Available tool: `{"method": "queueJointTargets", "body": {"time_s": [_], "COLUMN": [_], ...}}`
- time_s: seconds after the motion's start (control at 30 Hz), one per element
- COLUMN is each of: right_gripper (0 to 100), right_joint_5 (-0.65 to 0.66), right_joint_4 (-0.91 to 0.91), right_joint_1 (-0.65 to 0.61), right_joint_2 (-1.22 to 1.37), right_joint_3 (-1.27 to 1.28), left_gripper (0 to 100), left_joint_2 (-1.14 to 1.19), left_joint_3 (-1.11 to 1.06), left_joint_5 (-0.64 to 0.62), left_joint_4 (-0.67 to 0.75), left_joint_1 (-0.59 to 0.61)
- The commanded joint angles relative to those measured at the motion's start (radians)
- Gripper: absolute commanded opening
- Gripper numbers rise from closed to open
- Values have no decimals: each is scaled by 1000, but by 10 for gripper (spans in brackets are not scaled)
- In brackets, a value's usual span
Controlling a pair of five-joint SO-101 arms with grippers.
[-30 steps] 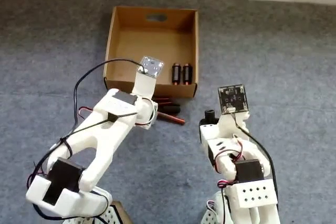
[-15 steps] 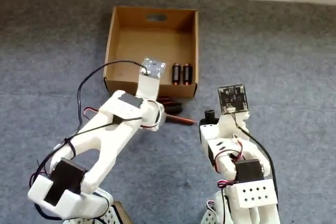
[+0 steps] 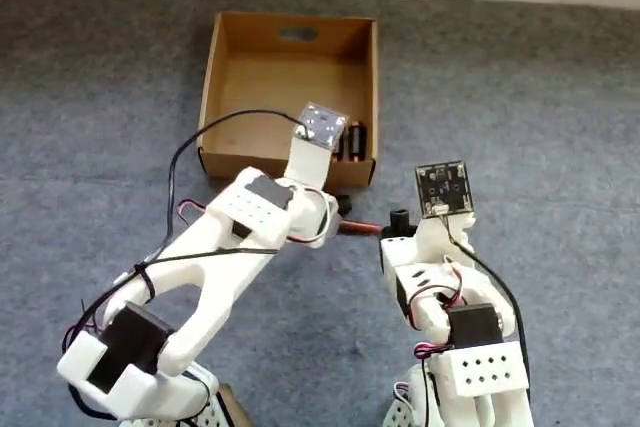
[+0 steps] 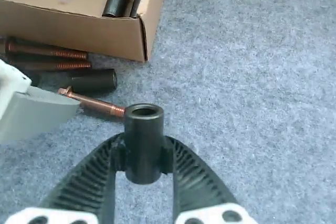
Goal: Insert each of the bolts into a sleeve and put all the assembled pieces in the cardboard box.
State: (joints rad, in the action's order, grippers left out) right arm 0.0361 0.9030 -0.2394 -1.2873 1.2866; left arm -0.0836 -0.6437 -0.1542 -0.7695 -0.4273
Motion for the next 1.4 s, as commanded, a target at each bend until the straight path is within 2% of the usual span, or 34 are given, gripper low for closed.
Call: {"method": "queueJointTargets", "body": {"time_s": [0.0,0.17,0.37,0.6,0.87,1.13,1.37], "right_gripper": [6,6,6,6,6,6,6], "right_joint_5": [-8,-8,-8,-8,-8,-8,-8], "right_joint_4": [-21,-21,-21,-21,-21,-21,-21], "right_joint_1": [12,12,12,12,12,12,12], "right_joint_2": [-16,-16,-16,-16,-16,-16,-16], "right_joint_3": [-5,-5,-5,-4,-4,-4,-4], "left_gripper": [213,214,214,214,214,213,213], "left_joint_2": [-1,-1,1,1,5,122,130], "left_joint_3": [39,39,38,-18,-33,13,19], "left_joint_5": [-9,-8,-8,-9,-9,-11,-77], "left_joint_4": [20,21,28,133,138,135,135], "left_joint_1": [-12,38,42,42,42,21,18]}}
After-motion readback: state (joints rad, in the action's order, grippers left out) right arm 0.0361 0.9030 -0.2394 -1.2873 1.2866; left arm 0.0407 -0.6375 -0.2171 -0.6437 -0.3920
